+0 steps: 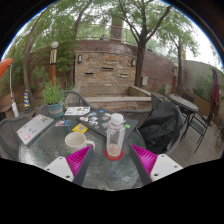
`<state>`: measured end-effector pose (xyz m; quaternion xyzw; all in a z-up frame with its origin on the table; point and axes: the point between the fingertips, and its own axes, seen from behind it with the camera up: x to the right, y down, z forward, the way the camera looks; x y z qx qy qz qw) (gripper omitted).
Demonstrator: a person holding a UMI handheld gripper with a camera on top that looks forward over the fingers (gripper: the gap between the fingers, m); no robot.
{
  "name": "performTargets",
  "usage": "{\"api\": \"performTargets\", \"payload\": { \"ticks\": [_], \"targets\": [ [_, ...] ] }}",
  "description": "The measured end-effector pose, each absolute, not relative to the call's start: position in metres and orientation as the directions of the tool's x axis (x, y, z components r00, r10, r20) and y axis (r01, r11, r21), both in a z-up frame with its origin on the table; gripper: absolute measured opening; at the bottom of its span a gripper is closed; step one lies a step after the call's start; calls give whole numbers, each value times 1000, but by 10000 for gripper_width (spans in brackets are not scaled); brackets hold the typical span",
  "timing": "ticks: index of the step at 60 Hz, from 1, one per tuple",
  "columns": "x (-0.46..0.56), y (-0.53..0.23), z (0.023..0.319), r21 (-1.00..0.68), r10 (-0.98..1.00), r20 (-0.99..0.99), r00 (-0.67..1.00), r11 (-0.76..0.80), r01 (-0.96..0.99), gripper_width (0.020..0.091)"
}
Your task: Pour water
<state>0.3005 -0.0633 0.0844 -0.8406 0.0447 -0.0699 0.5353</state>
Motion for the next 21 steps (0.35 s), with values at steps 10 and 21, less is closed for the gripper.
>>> {"api": "performTargets", "payload": {
  "ticks": [10, 21],
  "targets": [
    [241, -143, 155, -912, -197, 27, 980, -407, -57, 829],
    [176, -212, 201, -911, -211, -37, 977, -395, -119, 833]
  ]
}}
